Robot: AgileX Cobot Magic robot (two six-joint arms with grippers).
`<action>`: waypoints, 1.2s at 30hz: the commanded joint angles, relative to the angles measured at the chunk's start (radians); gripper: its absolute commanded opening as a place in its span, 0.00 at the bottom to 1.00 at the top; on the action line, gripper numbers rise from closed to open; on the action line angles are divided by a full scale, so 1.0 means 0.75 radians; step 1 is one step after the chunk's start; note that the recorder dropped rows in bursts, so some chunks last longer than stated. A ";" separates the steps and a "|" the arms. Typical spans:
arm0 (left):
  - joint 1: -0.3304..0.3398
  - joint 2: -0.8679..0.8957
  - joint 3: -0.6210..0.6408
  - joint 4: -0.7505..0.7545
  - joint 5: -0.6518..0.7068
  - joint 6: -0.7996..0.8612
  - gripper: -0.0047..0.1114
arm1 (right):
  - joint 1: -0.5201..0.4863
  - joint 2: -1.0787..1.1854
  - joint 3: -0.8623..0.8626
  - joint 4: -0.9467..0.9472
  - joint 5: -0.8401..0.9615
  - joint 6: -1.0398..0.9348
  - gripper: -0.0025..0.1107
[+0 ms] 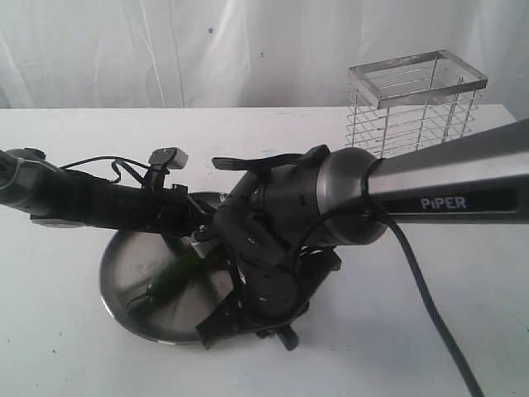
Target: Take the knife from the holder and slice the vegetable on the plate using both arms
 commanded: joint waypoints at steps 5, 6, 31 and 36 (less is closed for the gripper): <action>-0.002 0.072 0.036 0.043 -0.111 -0.068 0.04 | -0.004 -0.001 0.073 0.030 0.054 -0.041 0.02; -0.002 0.072 0.036 0.043 -0.111 -0.068 0.04 | -0.004 -0.001 0.076 0.041 0.058 -0.052 0.02; 0.000 -0.112 -0.071 0.067 0.118 -0.082 0.04 | -0.004 -0.041 0.075 0.113 0.116 -0.154 0.02; 0.000 -0.132 -0.068 0.214 0.336 -0.286 0.04 | -0.004 -0.041 0.075 0.113 0.079 -0.150 0.02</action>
